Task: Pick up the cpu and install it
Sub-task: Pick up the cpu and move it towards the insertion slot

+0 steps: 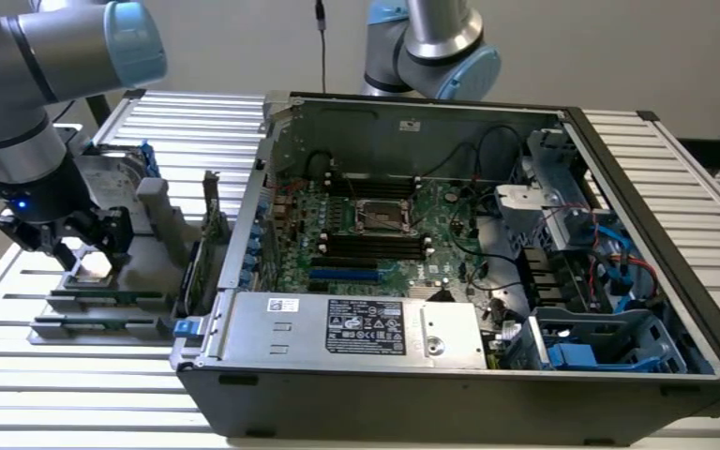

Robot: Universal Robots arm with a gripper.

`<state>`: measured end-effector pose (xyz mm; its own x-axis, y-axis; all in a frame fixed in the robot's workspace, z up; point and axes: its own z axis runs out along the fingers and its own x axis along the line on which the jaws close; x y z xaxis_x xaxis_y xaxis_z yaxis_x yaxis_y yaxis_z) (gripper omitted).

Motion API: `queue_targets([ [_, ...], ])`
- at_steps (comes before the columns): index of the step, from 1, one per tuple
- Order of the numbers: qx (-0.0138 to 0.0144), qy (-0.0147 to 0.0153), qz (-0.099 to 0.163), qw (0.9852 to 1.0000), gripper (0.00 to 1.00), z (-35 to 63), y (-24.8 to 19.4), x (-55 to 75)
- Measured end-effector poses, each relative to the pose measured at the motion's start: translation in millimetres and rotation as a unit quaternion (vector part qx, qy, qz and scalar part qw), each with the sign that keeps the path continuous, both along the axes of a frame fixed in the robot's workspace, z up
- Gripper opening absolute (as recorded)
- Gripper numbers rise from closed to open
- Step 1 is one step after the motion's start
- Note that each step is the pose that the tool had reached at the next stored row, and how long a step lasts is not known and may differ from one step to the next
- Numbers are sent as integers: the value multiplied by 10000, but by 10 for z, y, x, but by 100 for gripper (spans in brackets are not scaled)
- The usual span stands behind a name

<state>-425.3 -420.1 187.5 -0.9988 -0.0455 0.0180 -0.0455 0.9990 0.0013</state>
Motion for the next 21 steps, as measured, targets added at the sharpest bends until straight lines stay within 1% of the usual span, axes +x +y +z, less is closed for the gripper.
queue_targets([
  [9, 0, 0, -1, 10000, 67, -5, 0, 1],
  [11, 0, -1, 0, 10000, 65, -5, 0, 2],
  [12, 1, -1, 0, 10000, 58, -6, 0, 3],
  [21, 0, 0, 0, 10000, 58, -5, 0, 6],
])
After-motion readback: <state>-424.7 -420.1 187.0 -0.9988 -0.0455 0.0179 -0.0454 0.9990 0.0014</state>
